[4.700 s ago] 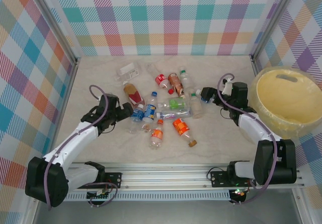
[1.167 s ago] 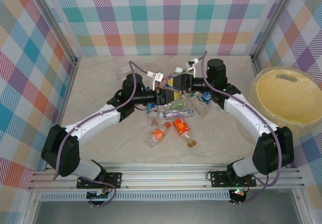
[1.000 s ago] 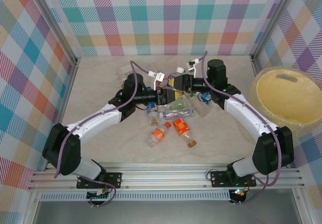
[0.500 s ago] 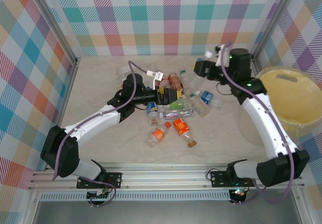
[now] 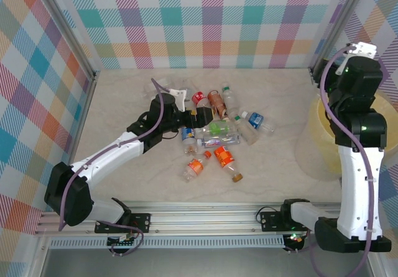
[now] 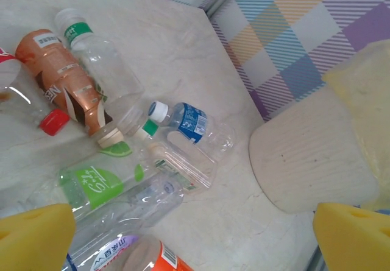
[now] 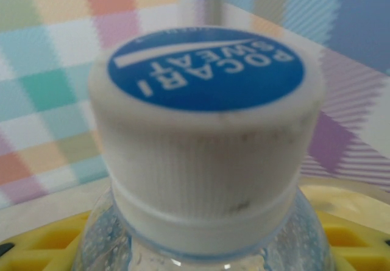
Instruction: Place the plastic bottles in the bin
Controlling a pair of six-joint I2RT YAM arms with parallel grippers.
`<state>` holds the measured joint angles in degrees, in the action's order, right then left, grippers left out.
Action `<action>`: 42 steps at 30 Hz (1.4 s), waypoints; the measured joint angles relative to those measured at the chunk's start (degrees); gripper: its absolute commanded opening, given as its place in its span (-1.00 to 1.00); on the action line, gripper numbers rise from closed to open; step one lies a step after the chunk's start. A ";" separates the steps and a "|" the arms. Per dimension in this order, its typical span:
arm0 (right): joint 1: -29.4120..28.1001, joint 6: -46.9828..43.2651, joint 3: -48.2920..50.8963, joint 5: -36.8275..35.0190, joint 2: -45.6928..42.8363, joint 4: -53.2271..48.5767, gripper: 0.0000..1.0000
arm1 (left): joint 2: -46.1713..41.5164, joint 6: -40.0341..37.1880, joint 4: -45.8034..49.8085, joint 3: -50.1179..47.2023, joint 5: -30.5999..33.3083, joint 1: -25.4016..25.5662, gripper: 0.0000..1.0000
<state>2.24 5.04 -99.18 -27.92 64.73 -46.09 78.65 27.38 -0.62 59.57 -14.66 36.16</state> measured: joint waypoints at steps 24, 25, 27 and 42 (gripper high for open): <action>15.56 7.58 15.61 18.45 6.71 -4.09 -0.01 | 0.09 -0.17 3.74 -0.07 4.96 0.02 1.00; 15.58 7.82 15.72 19.74 6.71 -3.63 0.00 | 0.09 -0.17 3.74 -0.11 5.16 0.02 1.00; 15.58 8.26 16.15 22.73 6.73 -2.56 0.00 | 0.09 -0.15 3.76 -0.26 5.38 0.02 1.00; 15.58 12.33 17.86 31.82 8.28 2.40 0.60 | -0.28 0.76 6.43 -1.86 13.05 0.04 1.00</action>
<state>17.82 17.37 -81.32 3.90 73.01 -43.68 78.37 28.14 5.80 57.71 -1.61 36.21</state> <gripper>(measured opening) 0.759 0.999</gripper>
